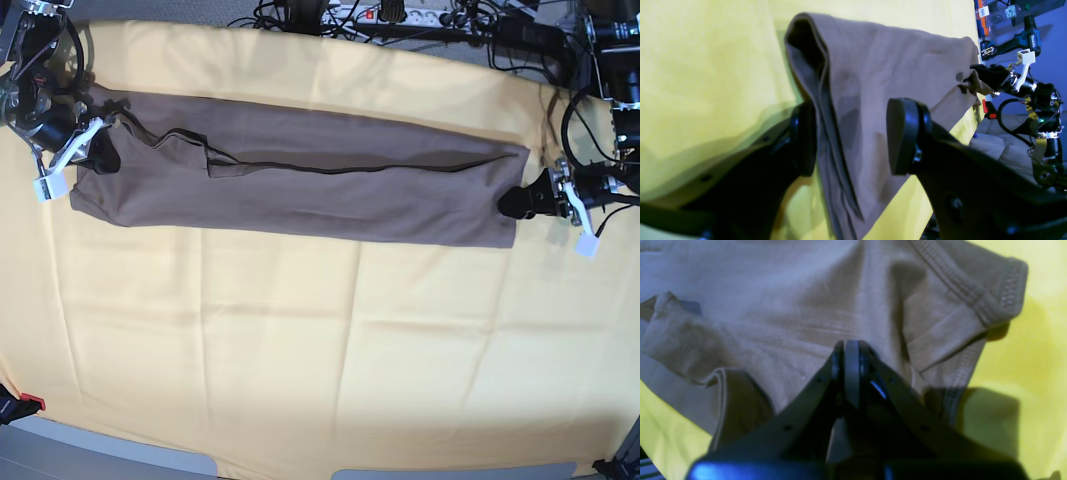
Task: Fold the T-shirt properly
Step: 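Grasp the shirt's other end with the left gripper and straighten the strip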
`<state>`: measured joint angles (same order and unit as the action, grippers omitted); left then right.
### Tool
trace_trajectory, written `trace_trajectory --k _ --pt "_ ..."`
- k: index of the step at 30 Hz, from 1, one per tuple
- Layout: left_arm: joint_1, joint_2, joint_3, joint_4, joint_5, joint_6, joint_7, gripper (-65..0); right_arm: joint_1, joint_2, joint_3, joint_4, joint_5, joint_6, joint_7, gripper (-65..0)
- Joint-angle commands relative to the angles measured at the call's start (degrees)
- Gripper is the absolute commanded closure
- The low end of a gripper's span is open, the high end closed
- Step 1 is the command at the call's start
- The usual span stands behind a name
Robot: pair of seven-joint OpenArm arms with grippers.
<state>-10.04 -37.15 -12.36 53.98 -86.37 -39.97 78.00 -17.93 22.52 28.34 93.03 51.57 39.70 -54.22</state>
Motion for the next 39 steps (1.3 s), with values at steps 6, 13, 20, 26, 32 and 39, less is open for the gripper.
trace_trajectory --k 6,13,20,26,32,39 --pt "-0.13 2.10 1.40 0.28 1.37 1.25 2.00 -34.3 0.50 0.98 0.42 0.66 1.11 0.30 0.66 0.0" --pt "-0.31 2.03 4.96 0.35 1.37 4.55 2.00 -34.3 0.48 0.98 0.42 0.66 2.40 0.30 0.63 0.0" --pt "-0.48 1.77 4.96 1.77 1.37 5.07 2.00 -18.8 0.48 0.98 0.42 0.66 2.40 0.30 0.63 0.0" --pt "-1.16 1.70 4.96 2.34 1.37 5.11 2.00 0.0 0.48 0.98 0.42 0.66 2.40 0.30 0.61 0.0" --pt "-4.87 0.04 4.74 2.34 1.37 6.14 2.00 0.0 0.48 1.01 0.42 0.72 5.95 0.30 -0.28 0.0" --pt "-6.95 -2.27 4.74 2.34 1.37 6.19 2.00 0.0 2.56 1.14 0.42 1.03 11.58 0.30 -5.46 0.0"
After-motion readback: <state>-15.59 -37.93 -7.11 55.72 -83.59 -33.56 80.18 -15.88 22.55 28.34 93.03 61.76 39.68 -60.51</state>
